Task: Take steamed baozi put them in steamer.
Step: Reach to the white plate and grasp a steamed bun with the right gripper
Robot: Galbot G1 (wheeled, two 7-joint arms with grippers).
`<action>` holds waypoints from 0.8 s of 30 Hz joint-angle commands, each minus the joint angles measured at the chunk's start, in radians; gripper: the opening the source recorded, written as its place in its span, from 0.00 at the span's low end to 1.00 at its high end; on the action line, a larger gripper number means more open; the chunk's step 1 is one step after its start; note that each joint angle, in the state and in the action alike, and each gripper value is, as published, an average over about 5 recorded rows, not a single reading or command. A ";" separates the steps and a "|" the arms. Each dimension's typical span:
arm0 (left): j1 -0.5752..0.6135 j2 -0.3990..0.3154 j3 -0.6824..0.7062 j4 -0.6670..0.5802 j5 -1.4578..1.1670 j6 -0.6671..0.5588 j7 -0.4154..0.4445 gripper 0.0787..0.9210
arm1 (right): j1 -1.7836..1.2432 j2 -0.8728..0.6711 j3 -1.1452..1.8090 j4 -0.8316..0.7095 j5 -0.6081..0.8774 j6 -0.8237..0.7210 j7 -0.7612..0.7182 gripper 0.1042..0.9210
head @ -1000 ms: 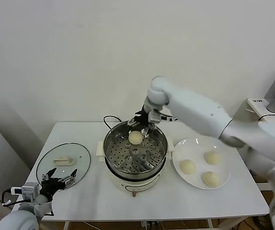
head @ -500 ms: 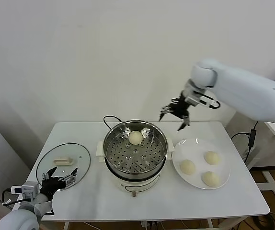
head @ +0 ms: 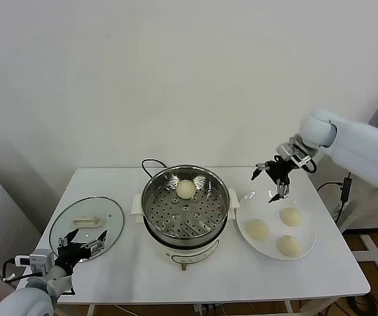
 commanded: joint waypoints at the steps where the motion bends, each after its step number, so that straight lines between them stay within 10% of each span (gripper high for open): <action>1: 0.001 0.001 -0.001 0.001 -0.001 -0.001 0.000 0.88 | -0.153 -0.006 0.067 -0.034 -0.021 -0.093 0.029 0.88; 24: 0.010 -0.004 -0.005 -0.005 0.001 0.001 -0.001 0.88 | -0.374 0.088 0.234 -0.166 -0.184 -0.081 0.047 0.87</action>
